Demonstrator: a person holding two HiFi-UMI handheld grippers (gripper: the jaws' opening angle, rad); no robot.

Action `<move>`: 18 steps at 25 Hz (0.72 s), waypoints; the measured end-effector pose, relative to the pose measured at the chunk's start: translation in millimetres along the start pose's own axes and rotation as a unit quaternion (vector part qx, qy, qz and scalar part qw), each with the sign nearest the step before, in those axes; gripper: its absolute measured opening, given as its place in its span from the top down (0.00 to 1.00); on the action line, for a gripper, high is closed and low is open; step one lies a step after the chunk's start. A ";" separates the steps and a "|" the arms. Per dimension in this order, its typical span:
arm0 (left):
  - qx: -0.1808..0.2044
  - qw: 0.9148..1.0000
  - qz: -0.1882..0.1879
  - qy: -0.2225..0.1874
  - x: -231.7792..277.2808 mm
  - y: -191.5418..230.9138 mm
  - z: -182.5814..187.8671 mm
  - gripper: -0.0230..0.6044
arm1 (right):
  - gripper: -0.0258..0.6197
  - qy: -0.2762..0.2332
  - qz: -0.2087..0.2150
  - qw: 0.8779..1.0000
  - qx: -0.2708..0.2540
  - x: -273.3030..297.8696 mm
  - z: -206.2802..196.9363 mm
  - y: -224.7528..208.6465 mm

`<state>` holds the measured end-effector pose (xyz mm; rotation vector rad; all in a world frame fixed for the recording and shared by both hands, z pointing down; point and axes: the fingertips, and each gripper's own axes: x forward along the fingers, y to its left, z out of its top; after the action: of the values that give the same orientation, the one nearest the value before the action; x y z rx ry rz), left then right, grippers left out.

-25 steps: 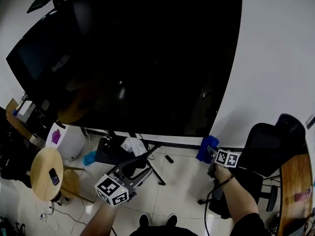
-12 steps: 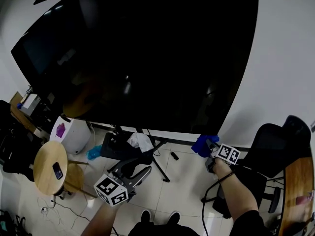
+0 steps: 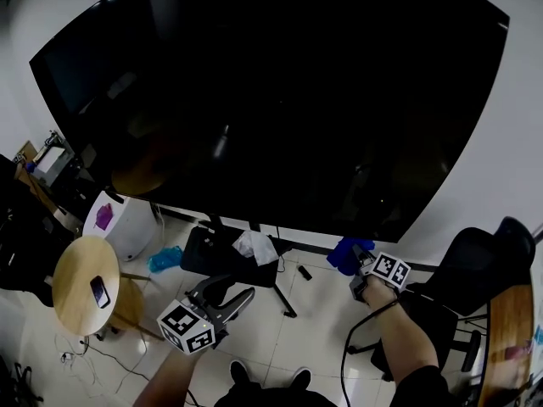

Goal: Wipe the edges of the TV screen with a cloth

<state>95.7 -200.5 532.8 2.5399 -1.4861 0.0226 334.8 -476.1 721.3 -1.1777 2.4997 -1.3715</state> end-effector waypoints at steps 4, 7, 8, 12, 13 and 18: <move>0.003 1.000 -0.010 0.001 -32.1 39.1 3.3 0.66 | 0.80 -0.007 -0.005 1.000 -0.003 22.9 -20.1 27.4; 0.005 1.000 -0.010 0.005 -58.7 72.7 5.8 0.66 | 0.80 -0.011 -0.003 1.000 -0.003 45.5 -41.1 53.0; 0.006 1.000 -0.010 0.005 -67.0 84.4 5.8 0.66 | 0.80 -0.012 -0.003 1.000 -0.003 53.7 -48.8 61.3; 0.010 1.000 -0.014 0.004 -95.9 121.9 9.9 0.66 | 0.80 -0.018 0.000 1.000 -0.001 84.5 -74.8 94.1; 0.011 1.000 -0.015 0.004 -103.7 129.9 10.1 0.66 | 0.80 -0.018 0.003 1.000 -0.001 92.5 -81.1 103.0; 0.007 1.000 -0.002 0.004 -141.8 172.7 6.5 0.66 | 0.80 -0.023 0.014 1.000 0.002 130.9 -109.9 137.2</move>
<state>-124.4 -161.5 538.6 2.5505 -1.4815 0.0423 118.5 -440.6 724.4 -1.1552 2.4713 -1.3255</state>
